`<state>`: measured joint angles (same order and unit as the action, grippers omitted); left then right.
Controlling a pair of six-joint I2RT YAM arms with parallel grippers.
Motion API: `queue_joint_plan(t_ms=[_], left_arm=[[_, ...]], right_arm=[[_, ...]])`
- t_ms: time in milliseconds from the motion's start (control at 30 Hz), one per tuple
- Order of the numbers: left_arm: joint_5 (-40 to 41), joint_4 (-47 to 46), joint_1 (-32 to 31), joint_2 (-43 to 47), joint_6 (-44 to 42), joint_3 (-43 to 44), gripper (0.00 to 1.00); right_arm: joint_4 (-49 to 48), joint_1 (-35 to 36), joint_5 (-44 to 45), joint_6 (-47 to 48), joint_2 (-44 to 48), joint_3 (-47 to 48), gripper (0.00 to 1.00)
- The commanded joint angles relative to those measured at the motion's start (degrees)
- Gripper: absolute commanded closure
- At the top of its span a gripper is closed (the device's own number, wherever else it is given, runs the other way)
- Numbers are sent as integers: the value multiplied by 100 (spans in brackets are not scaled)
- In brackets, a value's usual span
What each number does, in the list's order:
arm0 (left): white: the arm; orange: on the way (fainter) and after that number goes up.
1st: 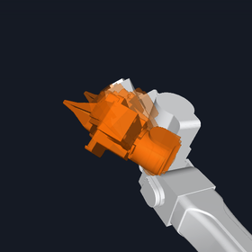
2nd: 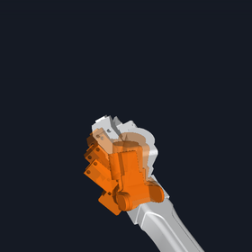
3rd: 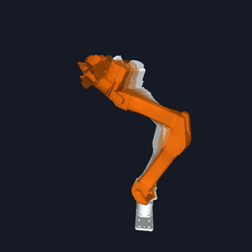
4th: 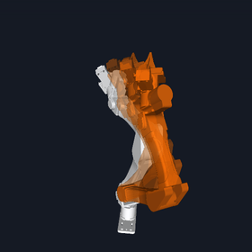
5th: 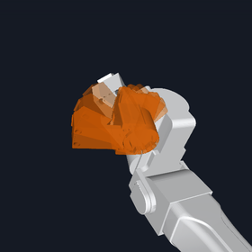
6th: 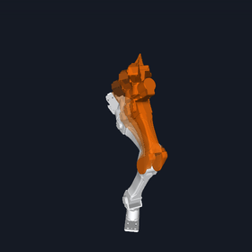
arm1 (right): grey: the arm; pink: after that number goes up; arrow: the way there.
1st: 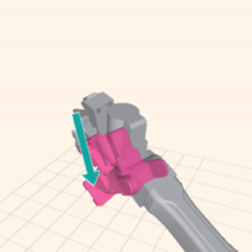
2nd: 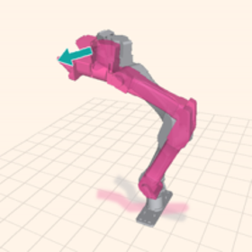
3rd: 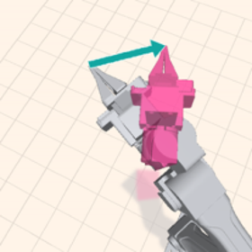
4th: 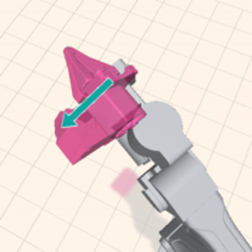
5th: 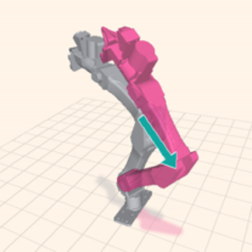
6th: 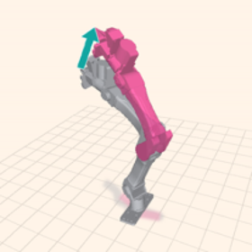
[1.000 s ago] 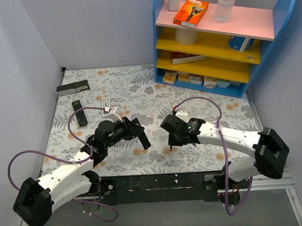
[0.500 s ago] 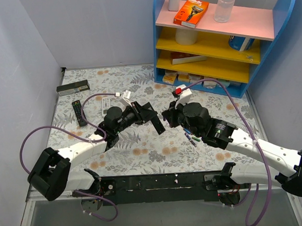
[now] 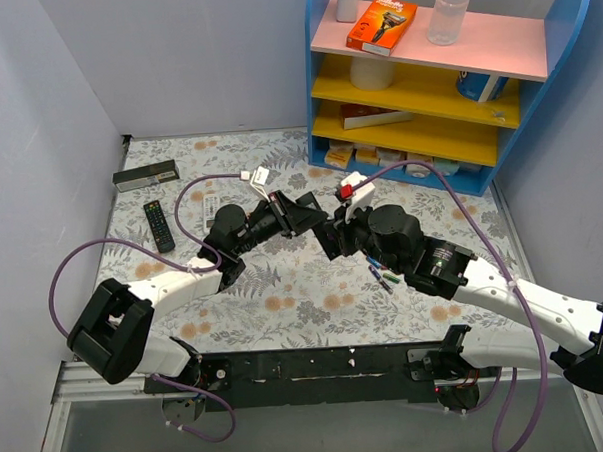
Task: Load the batteries into the remote control
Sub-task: Load the battery into the remote control.
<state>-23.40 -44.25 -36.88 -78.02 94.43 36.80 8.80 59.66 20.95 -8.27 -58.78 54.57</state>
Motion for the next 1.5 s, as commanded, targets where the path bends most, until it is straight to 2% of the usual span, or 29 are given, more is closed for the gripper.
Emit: queue_joint_plan(t_ms=[0,433,1333,1467], left_arm=[[-200,-347,-12,6,224,232,100],[-77,-655,-12,-126,655,328,100],[-68,-629,-3,-29,576,645,100],[-182,-716,6,-99,567,680,100]], right_arm=[[-343,19,-310,168,113,-25,99],[-168,19,-311,124,244,-174,99],[166,11,-135,-157,280,-535,99],[166,11,-153,-166,236,-500,92]])
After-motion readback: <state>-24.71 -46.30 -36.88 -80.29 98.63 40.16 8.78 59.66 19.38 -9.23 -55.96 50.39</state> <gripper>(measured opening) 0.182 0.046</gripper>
